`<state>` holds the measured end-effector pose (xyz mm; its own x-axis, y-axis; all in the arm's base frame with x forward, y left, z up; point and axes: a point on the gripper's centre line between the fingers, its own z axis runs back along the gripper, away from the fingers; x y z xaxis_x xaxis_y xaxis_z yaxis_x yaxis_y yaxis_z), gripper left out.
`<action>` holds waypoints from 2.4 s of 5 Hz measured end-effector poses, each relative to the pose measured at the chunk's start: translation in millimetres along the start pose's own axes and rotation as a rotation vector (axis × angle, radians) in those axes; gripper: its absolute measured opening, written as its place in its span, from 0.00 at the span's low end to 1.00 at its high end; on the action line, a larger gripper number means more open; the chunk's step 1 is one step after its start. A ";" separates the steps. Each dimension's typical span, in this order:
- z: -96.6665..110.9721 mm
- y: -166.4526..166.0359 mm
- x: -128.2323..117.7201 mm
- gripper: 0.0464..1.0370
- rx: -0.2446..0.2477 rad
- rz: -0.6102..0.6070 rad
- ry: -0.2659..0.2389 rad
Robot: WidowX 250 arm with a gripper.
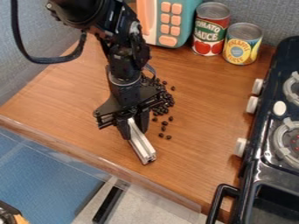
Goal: Sweep into pile
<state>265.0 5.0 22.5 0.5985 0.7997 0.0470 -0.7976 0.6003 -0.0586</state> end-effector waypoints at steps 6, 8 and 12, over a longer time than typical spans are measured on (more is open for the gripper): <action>70.5 -54.0 -22.4 0.30 0.151 -0.787 0.150; 44.5 -56.8 -33.8 0.30 0.260 -1.185 0.148; 20.5 -62.8 -42.7 0.30 0.082 -1.370 0.120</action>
<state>288.0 -66.8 44.7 0.9019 -0.4269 -0.0666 0.4291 0.9030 0.0229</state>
